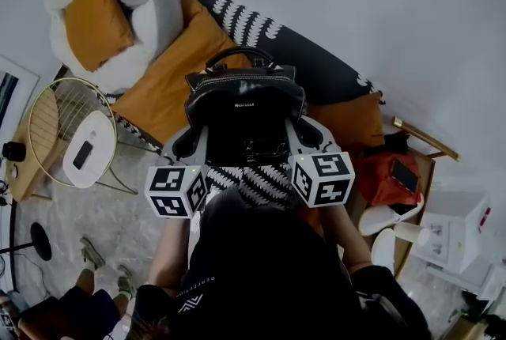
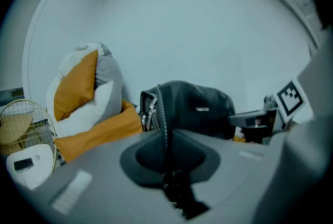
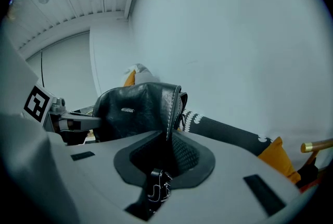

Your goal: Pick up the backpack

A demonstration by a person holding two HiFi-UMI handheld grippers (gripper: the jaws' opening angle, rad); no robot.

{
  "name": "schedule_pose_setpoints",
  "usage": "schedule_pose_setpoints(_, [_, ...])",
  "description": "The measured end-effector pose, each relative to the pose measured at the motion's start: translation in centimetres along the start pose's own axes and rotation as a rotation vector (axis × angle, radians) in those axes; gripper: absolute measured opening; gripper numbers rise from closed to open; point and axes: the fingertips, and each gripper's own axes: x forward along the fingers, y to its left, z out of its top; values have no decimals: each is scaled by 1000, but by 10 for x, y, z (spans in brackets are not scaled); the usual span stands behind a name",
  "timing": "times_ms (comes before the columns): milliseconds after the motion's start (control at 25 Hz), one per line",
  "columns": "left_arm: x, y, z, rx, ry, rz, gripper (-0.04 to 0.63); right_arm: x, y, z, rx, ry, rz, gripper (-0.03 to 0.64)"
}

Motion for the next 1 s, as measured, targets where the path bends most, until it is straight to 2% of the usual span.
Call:
schedule_pose_setpoints(320, [-13,2,26,7,-69,16,44,-6,9,31,-49,-62,26,37])
schedule_pose_setpoints(600, [-24,1,55,49,-133,34,43,-12,13,57,-51,-122,35,35])
schedule_pose_setpoints(1000, [-41,0,87,42,-213,34,43,-22,22,88,-65,-197,49,34])
